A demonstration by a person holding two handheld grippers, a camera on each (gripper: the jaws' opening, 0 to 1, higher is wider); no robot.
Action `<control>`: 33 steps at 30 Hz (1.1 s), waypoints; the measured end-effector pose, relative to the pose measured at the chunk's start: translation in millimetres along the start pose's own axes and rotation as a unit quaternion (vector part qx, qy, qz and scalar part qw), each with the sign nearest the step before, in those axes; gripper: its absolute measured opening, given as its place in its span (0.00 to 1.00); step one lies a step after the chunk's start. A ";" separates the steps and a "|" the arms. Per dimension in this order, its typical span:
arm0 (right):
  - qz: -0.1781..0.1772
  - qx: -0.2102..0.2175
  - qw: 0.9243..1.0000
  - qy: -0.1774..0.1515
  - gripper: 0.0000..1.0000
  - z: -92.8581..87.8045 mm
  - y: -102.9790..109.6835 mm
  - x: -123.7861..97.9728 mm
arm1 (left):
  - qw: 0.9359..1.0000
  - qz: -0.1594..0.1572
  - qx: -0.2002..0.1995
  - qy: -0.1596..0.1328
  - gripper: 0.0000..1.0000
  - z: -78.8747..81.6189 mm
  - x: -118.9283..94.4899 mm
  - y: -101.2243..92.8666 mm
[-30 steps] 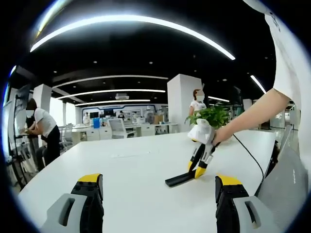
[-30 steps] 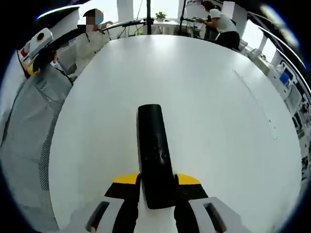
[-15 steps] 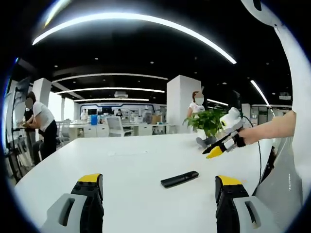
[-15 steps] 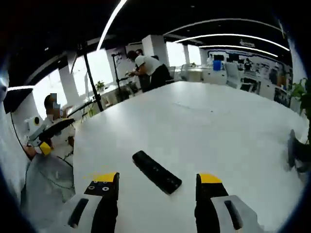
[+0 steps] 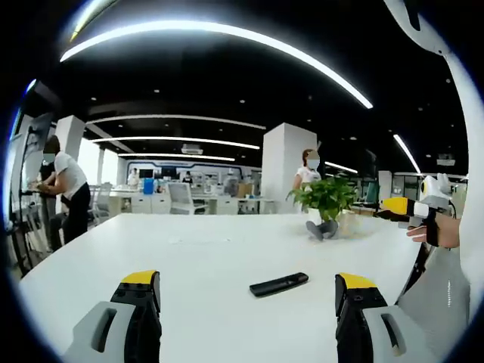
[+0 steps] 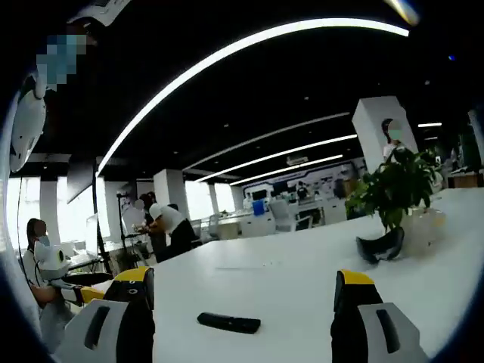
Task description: Press the specified remote control buttons in sequence, fully releasing each button before pressing the next.
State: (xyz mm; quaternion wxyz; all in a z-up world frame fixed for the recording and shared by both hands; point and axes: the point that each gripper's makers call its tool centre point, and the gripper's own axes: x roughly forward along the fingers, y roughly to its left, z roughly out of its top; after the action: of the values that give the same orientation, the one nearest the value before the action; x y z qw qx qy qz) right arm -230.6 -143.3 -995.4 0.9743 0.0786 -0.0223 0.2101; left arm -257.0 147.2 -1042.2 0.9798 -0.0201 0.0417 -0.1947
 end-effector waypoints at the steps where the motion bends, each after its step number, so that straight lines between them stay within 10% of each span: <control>1: -0.009 -0.008 1.000 0.014 0.99 -6.2 0.4 -3.5 | 1.000 -0.002 -0.003 -0.004 1.00 1.4 -0.2 -0.6; 5: -0.025 -0.046 0.999 -0.005 0.99 -1.4 -10.4 -1.5 | 0.999 -0.008 -0.032 -0.034 1.00 11.9 -2.4 -0.5; 21: -0.040 -0.060 0.997 0.030 0.95 -9.0 -21.6 -9.7 | 1.000 -0.012 -0.023 -0.004 1.00 3.1 0.9 -4.0; 33: 0.014 -0.051 0.998 0.040 0.93 -14.5 0.1 -9.9 | 1.000 0.001 -0.012 0.010 1.00 -1.7 -0.4 -0.9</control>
State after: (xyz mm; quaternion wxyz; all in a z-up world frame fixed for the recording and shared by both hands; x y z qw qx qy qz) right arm -239.5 -144.9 -1010.5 0.9741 0.0201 0.0050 0.2250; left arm -257.9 146.4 -1043.8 0.9793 -0.0303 0.0536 -0.1930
